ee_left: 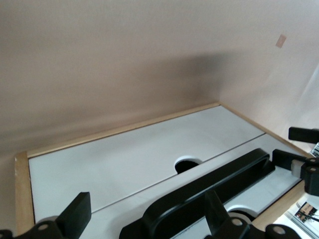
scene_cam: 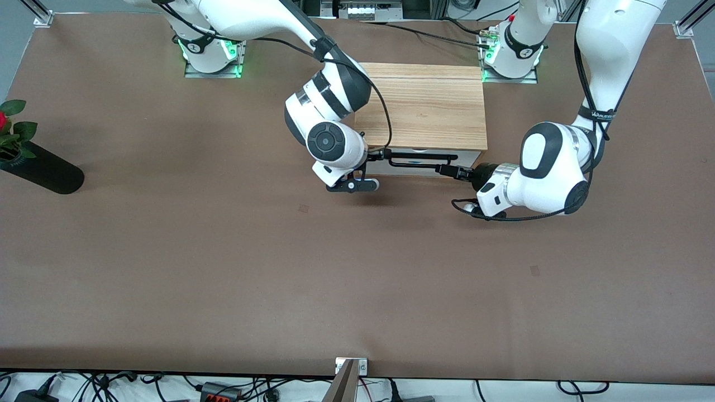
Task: Close drawer with both arms simultaneously
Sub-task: 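Push the drawer front into the cabinet with both grippers together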
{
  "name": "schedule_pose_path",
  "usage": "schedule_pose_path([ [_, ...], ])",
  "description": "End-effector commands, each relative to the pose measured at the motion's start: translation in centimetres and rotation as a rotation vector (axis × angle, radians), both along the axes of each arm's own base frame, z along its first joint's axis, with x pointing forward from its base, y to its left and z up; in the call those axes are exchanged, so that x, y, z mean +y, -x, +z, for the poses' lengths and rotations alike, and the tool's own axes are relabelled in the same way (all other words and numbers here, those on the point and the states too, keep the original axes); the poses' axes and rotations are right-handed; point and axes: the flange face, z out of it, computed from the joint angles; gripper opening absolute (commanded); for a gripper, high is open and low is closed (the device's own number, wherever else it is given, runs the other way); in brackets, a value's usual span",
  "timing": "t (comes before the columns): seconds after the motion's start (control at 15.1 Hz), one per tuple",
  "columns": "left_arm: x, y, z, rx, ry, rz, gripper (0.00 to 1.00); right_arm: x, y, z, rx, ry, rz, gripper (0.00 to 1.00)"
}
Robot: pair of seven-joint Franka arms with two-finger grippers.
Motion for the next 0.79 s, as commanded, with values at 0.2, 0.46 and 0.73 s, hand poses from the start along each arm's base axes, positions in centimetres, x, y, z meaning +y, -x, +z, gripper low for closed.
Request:
schedule_pose_path([
  [0.2, 0.3, 1.9, -0.7, 0.05, 0.008, 0.012, 1.0, -0.7, 0.0, -0.1, 0.029, 0.003, 0.042, 1.0],
  [0.46, 0.2, 2.0, -0.9, 0.058, 0.008, 0.009, 1.0, -3.8, -5.2, 4.6, -0.063, -0.019, -0.016, 1.0],
  [0.73, 1.4, -0.1, 2.7, 0.022, 0.027, 0.015, 1.0, -7.9, -7.7, 5.9, -0.093, 0.083, -0.044, 1.0],
])
